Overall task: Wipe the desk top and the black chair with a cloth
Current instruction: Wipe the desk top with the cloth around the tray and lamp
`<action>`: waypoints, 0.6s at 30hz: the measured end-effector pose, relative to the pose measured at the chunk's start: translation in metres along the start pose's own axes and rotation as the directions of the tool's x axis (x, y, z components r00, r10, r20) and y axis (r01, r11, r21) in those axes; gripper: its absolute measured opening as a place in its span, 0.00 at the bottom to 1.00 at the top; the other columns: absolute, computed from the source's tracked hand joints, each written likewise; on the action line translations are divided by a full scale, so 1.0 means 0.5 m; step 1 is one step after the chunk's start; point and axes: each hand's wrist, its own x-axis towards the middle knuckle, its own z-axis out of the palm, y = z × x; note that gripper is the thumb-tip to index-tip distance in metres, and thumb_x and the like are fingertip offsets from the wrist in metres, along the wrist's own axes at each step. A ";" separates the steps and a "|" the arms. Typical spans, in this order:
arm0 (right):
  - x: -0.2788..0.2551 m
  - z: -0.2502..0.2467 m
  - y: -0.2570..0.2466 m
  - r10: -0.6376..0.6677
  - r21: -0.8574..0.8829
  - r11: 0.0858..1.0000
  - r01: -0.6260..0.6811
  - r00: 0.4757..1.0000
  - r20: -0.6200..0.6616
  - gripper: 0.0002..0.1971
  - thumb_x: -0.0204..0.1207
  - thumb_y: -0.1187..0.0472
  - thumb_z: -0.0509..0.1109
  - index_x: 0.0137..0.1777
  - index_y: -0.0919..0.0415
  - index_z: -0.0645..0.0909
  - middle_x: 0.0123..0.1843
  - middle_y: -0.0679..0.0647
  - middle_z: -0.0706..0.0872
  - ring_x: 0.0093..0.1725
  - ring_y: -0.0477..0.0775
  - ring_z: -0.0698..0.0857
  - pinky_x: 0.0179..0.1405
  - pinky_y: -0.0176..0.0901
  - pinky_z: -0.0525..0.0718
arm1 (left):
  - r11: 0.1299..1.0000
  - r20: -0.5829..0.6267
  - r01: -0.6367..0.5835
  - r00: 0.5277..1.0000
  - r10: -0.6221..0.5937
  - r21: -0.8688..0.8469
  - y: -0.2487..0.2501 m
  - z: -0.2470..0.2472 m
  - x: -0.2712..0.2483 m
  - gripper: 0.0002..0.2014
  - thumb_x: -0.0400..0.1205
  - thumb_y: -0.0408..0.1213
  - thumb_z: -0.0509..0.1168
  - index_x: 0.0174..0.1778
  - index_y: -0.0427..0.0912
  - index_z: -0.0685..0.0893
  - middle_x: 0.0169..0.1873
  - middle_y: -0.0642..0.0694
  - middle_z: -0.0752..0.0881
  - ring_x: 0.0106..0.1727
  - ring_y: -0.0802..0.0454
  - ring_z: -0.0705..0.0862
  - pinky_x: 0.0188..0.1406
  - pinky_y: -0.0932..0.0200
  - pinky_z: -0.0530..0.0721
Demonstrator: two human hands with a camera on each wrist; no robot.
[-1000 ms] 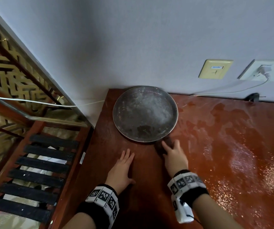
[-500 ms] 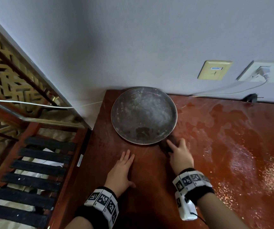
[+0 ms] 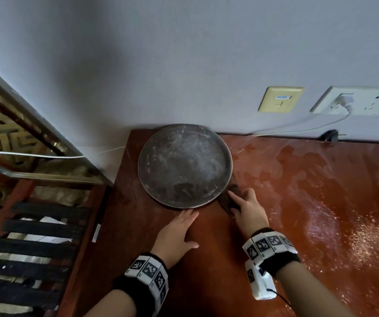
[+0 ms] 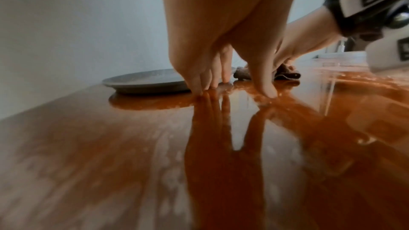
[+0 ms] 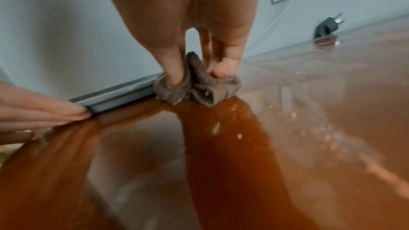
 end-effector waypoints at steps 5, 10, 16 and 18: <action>0.031 -0.052 0.020 0.021 0.209 0.978 -0.009 0.998 -0.053 0.37 0.72 0.46 0.73 0.79 0.40 0.61 0.61 0.50 0.67 0.52 0.50 0.78 0.51 0.42 0.79 | 0.967 -0.383 0.155 0.897 -0.223 -0.200 -0.021 -0.036 -0.011 0.30 0.75 0.47 0.73 0.73 0.61 0.72 0.47 0.59 0.85 0.51 0.60 0.84 0.58 0.64 0.78; 0.093 -0.090 -0.010 -0.096 0.154 0.984 0.086 0.994 0.055 0.56 0.63 0.43 0.79 0.79 0.32 0.39 0.59 0.49 0.63 0.48 0.53 0.79 0.51 0.45 0.83 | 0.922 -0.315 0.380 0.869 -0.383 -0.071 -0.069 -0.115 0.027 0.51 0.69 0.66 0.68 0.79 0.70 0.39 0.51 0.50 0.77 0.51 0.51 0.82 0.47 0.55 0.80; 0.146 -0.064 -0.036 -0.099 0.114 0.990 0.080 0.980 0.175 0.59 0.61 0.44 0.80 0.82 0.39 0.39 0.69 0.53 0.65 0.58 0.53 0.76 0.55 0.43 0.81 | 0.871 -0.251 0.483 0.835 -0.490 -0.093 -0.100 -0.148 0.080 0.56 0.68 0.65 0.70 0.79 0.66 0.33 0.68 0.37 0.71 0.62 0.38 0.80 0.58 0.46 0.79; 0.155 -0.056 -0.036 -0.105 0.119 0.989 0.083 0.975 0.196 0.60 0.61 0.45 0.81 0.82 0.39 0.38 0.69 0.54 0.64 0.58 0.53 0.76 0.56 0.43 0.81 | 0.873 -0.234 0.471 0.841 -0.488 -0.128 -0.108 -0.147 0.088 0.57 0.69 0.60 0.73 0.79 0.65 0.33 0.67 0.35 0.70 0.62 0.37 0.80 0.59 0.45 0.78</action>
